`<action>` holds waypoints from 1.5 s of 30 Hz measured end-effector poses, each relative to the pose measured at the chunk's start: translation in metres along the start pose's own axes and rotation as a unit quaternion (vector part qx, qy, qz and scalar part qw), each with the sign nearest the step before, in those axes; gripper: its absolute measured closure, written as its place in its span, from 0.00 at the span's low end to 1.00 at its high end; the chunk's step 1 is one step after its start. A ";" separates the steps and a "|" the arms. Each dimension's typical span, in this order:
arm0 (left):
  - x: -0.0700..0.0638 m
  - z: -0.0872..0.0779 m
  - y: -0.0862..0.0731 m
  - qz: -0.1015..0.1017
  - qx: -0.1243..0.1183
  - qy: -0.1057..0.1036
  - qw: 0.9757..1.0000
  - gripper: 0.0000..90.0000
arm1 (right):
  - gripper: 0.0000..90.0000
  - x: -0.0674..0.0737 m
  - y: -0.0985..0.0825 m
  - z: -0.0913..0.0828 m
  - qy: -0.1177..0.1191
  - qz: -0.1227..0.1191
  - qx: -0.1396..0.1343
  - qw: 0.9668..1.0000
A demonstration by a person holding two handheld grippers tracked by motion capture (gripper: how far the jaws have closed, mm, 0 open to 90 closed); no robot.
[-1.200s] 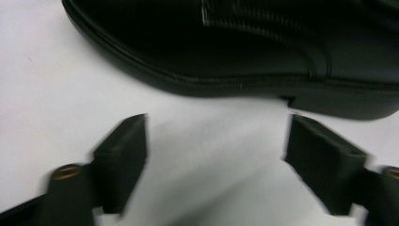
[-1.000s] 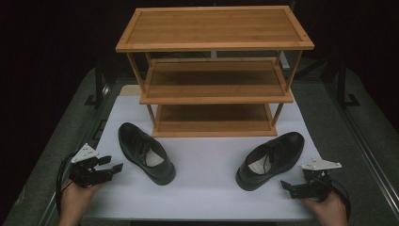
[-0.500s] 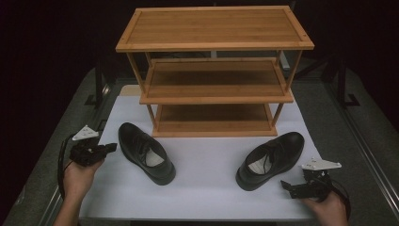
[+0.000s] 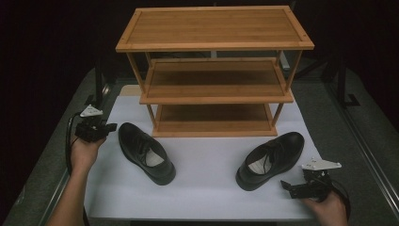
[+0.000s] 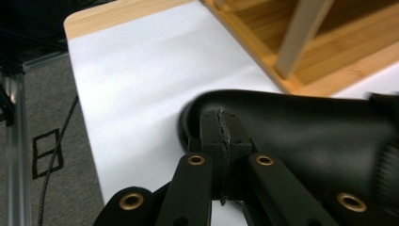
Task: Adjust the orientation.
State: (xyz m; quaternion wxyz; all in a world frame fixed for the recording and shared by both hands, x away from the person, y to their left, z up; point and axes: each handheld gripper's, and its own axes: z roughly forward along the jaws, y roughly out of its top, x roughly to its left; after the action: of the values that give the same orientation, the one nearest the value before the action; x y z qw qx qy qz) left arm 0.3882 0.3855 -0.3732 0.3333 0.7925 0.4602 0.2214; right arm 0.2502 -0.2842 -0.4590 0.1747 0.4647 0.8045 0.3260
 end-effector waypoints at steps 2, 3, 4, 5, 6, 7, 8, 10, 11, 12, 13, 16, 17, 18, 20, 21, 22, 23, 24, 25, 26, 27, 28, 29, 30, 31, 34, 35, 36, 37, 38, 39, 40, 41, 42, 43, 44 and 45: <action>0.007 0.008 0.003 0.002 0.006 0.008 1.000 1.00 | 0.00 0.000 0.000 0.000 0.000 0.000 0.000 1.000; 0.009 0.011 0.004 0.004 0.009 0.011 1.000 1.00 | 0.00 0.000 0.000 0.000 0.000 0.000 0.000 1.000; 0.013 0.016 0.005 0.004 0.010 0.014 1.000 1.00 | 0.00 0.000 0.000 0.000 0.000 0.000 0.000 1.000; 0.015 0.020 0.005 0.006 0.013 0.015 1.000 1.00 | 0.00 0.000 0.000 0.000 0.000 0.000 0.000 1.000; 0.016 0.023 0.006 0.004 0.015 0.018 1.000 1.00 | 0.00 0.000 0.000 0.000 0.000 0.000 0.000 1.000; 0.019 0.027 0.006 0.006 0.021 0.020 1.000 1.00 | 0.00 0.000 0.000 0.000 0.000 0.000 0.000 1.000; 0.021 0.031 0.006 0.007 0.023 0.021 1.000 1.00 | 0.00 0.000 0.000 0.000 0.000 0.000 0.000 1.000; 0.025 0.038 0.006 0.001 0.027 0.025 0.999 1.00 | 0.00 0.000 0.000 0.000 0.000 0.000 0.000 1.000; 0.027 0.041 0.005 0.001 0.029 0.024 0.999 1.00 | 0.00 0.000 0.000 0.000 0.000 0.000 0.000 1.000; 0.029 0.045 0.005 0.001 0.033 0.025 0.999 1.00 | 0.00 0.000 0.000 0.000 0.000 0.000 0.000 1.000; 0.031 0.050 0.005 0.002 0.039 0.026 0.999 1.00 | 0.00 0.000 0.000 0.000 0.000 0.000 0.000 1.000; 0.034 0.057 0.002 -0.001 0.044 0.027 0.999 1.00 | 0.00 0.000 0.000 0.000 0.000 0.000 0.000 1.000; 0.035 0.060 0.001 -0.004 0.047 0.027 0.999 1.00 | 0.00 0.000 0.000 0.000 0.000 0.000 0.000 1.000; 0.036 0.063 0.000 -0.004 0.051 0.026 0.998 1.00 | 0.00 0.000 0.000 0.000 0.000 0.000 -0.001 1.000; 0.037 0.069 -0.003 -0.005 0.057 0.016 0.998 1.00 | 0.00 0.000 0.000 0.000 0.000 0.000 -0.001 1.000; 0.036 0.070 -0.004 -0.005 0.059 0.013 0.998 1.00 | 0.00 0.000 0.000 0.000 0.000 0.000 -0.001 1.000; 0.035 0.072 -0.004 -0.005 0.060 0.013 0.998 1.00 | 0.00 0.000 0.000 0.000 0.000 0.000 -0.001 1.000; 0.035 0.072 -0.004 -0.005 0.062 0.014 0.998 1.00 | 0.00 0.000 0.000 0.000 0.000 0.000 -0.001 1.000; 0.035 0.072 -0.005 -0.005 0.061 0.014 0.998 1.00 | 0.00 0.000 0.000 0.000 0.000 0.000 -0.001 1.000; 0.035 0.072 -0.005 -0.005 0.059 0.012 0.998 1.00 | 0.00 0.000 0.000 0.000 0.000 -0.001 -0.001 1.000; 0.035 0.072 -0.005 -0.004 0.057 0.010 0.998 1.00 | 0.00 0.000 0.000 0.000 0.000 0.000 -0.001 1.000; 0.035 0.072 -0.005 -0.004 0.057 0.010 0.998 1.00 | 0.00 0.000 0.000 0.000 0.000 0.000 -0.001 1.000; 0.034 0.072 -0.004 -0.002 0.055 0.007 0.998 1.00 | 0.00 0.000 0.000 0.000 0.000 0.000 -0.001 1.000; 0.034 0.072 -0.004 -0.002 0.055 0.007 0.998 1.00 | 0.00 0.000 0.000 0.000 0.000 0.000 -0.001 1.000; 0.032 0.072 -0.004 0.000 0.055 0.004 0.998 1.00 | 0.00 0.000 0.000 0.000 0.000 0.000 -0.001 1.000; 0.030 0.073 -0.003 0.007 0.056 -0.003 0.998 1.00 | 0.00 0.000 0.000 0.000 0.000 0.000 0.000 1.000; 0.023 0.074 -0.001 0.016 0.056 -0.011 0.998 1.00 | 0.00 0.000 0.000 0.000 0.000 0.000 -0.001 1.000; 0.020 0.075 0.000 0.020 0.053 -0.014 0.998 1.00 | 0.00 0.000 0.000 0.000 0.000 0.000 -0.001 1.000; 0.017 0.076 0.000 0.023 0.052 -0.017 0.998 1.00 | 0.00 0.000 0.000 0.000 0.000 0.000 -0.001 1.000; 0.011 0.076 0.001 0.027 0.051 -0.022 0.998 1.00 | 0.00 0.000 0.000 0.000 0.000 0.000 -0.001 1.000; 0.009 0.076 0.001 0.029 0.052 -0.020 0.998 1.00 | 0.00 0.000 0.000 0.000 0.000 -0.001 -0.001 1.000; 0.009 0.076 0.001 0.029 0.052 -0.020 0.998 1.00 | 0.00 0.000 0.000 0.000 0.000 -0.001 -0.001 1.000; 0.007 0.075 0.000 0.029 0.052 -0.019 0.998 1.00 | 0.00 0.000 0.000 0.000 0.000 -0.001 -0.001 1.000; 0.006 0.074 -0.001 0.024 0.049 -0.025 0.998 1.00 | 0.00 0.000 0.000 0.000 0.000 -0.001 -0.001 1.000; 0.005 0.074 -0.002 0.020 0.047 -0.030 0.998 1.00 | 0.00 0.000 0.000 0.000 0.000 -0.001 -0.001 1.000; 0.004 0.074 -0.003 0.019 0.046 -0.033 0.998 1.00 | 0.00 0.000 0.000 0.000 0.000 -0.001 -0.001 1.000; 0.002 0.073 -0.004 0.018 0.044 -0.035 0.998 1.00 | 0.00 0.000 0.000 0.000 0.000 -0.001 -0.001 1.000; 0.000 0.071 -0.006 0.018 0.043 -0.037 0.998 1.00 | 0.00 0.000 0.000 0.000 0.000 0.000 -0.001 1.000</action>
State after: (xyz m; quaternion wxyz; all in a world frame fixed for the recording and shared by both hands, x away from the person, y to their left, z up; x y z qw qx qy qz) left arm 0.4313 0.3642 -0.4258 0.3120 0.8218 0.4423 0.1780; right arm 0.2501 -0.2843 -0.4591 0.1753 0.4643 0.8045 0.3265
